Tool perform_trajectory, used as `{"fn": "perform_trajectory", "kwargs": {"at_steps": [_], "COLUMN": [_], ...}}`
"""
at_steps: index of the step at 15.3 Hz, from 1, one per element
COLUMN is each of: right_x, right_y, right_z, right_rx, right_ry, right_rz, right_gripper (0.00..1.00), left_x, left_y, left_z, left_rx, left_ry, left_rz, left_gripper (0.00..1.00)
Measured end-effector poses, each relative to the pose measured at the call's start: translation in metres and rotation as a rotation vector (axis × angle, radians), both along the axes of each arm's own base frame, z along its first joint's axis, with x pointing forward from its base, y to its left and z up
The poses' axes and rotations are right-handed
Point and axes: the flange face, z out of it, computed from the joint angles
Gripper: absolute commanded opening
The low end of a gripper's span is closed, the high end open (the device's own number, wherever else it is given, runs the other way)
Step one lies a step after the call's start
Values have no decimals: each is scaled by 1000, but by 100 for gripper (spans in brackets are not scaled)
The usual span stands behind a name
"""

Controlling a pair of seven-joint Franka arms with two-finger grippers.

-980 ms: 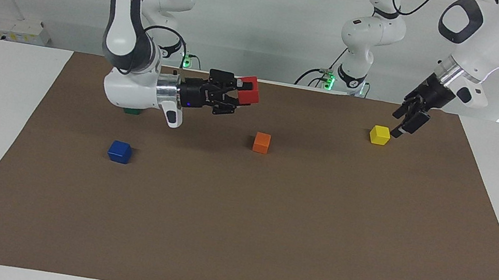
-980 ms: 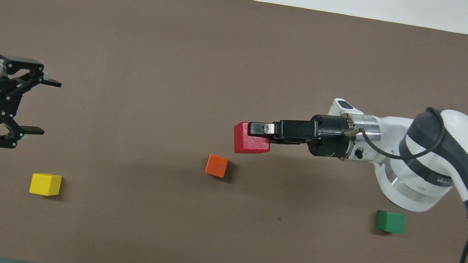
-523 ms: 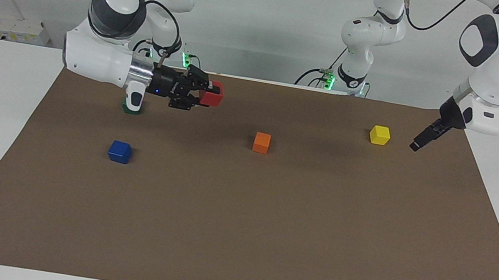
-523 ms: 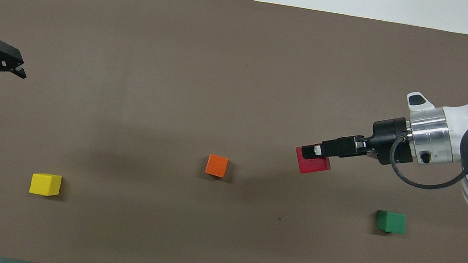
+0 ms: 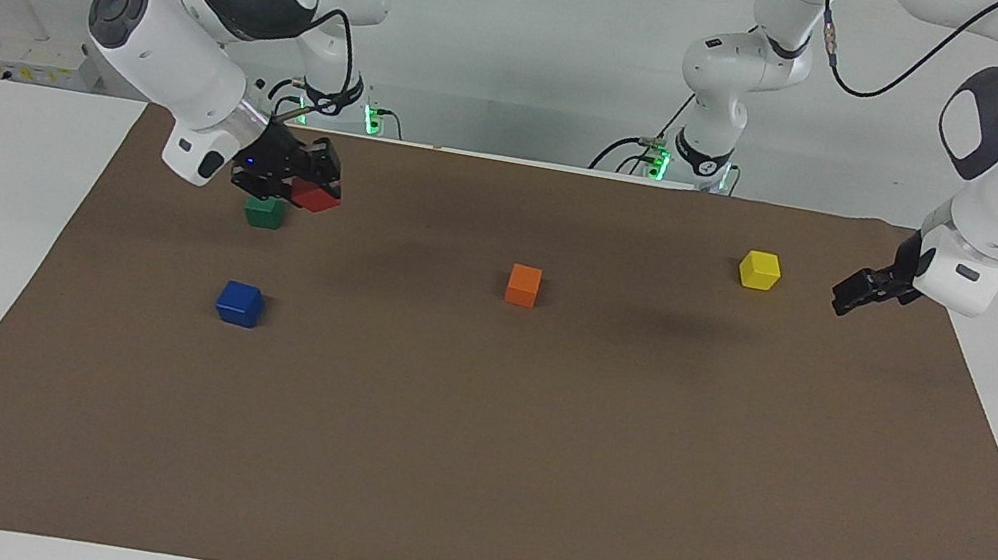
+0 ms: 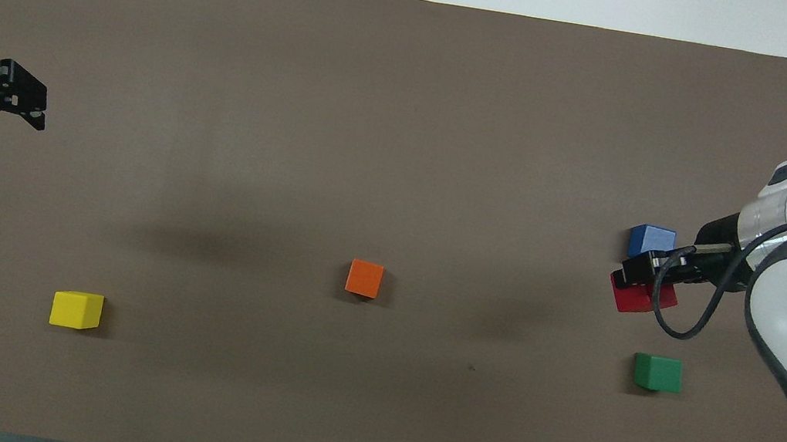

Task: Transfer red block to right arm and stack on blue block
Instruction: 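Carry the red cube with the right gripper over the blue cube, then lower the red cube onto the blue cube and open the right gripper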

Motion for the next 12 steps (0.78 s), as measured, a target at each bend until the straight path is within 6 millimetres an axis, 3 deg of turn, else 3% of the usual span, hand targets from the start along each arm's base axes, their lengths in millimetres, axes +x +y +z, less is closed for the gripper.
{"fn": "perform_trajectory", "kwargs": {"at_steps": [3, 5, 9, 12], "right_x": [10, 17, 24, 30], "right_y": [-17, -26, -42, -51], "right_z": [-13, -27, -77, -96], "right_rx": [-135, -229, -272, -277], "right_ry": [-77, -138, -202, -216], "right_rz": [-63, -88, -120, -168], "right_gripper": [0, 0, 0, 0], "left_x": [-23, -37, -35, -34], "left_y": [-36, -49, -28, -21], "left_z": [-22, -24, -3, -5], "left_rx": [19, 32, -28, -43], "left_ry": [27, -14, -102, -94], "left_rz": [-60, -81, -79, -130], "left_gripper": [100, 100, 100, 100]}}
